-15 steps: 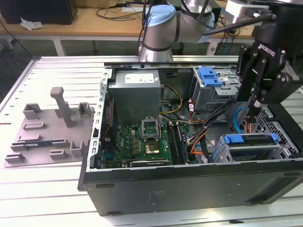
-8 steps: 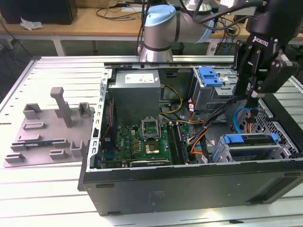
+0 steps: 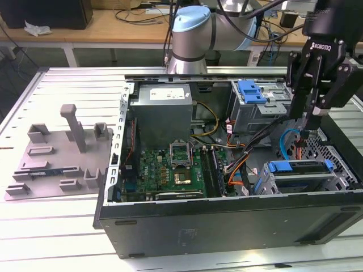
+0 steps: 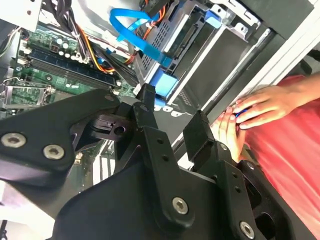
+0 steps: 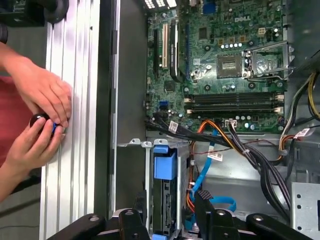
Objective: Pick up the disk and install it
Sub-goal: 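Insert the first disk wire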
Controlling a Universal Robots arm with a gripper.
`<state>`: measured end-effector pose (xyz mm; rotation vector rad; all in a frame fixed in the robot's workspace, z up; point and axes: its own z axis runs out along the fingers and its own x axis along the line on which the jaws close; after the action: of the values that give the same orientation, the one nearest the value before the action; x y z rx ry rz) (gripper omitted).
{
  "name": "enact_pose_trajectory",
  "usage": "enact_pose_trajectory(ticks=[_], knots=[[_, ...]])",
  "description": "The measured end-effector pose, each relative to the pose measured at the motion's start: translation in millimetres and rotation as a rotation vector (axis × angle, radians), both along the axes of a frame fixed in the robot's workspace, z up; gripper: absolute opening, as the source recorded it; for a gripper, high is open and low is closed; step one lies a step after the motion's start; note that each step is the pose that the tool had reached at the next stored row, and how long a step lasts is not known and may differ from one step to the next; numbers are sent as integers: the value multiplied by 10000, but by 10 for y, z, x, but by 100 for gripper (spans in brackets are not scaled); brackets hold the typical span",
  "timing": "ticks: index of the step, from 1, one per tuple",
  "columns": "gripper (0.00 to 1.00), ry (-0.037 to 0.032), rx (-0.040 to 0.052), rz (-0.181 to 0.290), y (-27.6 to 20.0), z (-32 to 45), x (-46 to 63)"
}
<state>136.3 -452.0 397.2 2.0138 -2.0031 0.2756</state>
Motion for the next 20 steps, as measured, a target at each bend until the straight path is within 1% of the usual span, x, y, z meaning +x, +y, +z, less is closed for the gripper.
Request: enact_pose_trajectory(ticks=[4,7,8,12,13,15,17,18,19,20], knots=[[51,0,-5,193,11,-1,34],[51,12,-17,305,26,-6,94],[51,13,-31,305,26,-6,96],[51,14,-42,303,28,-6,96],[51,16,-87,289,33,-7,98],[51,28,-255,233,57,-7,101],[51,36,-372,228,110,-11,106],[51,51,-399,226,151,-15,119],[51,82,-406,226,175,-21,145],[51,136,-406,227,184,-30,185]])
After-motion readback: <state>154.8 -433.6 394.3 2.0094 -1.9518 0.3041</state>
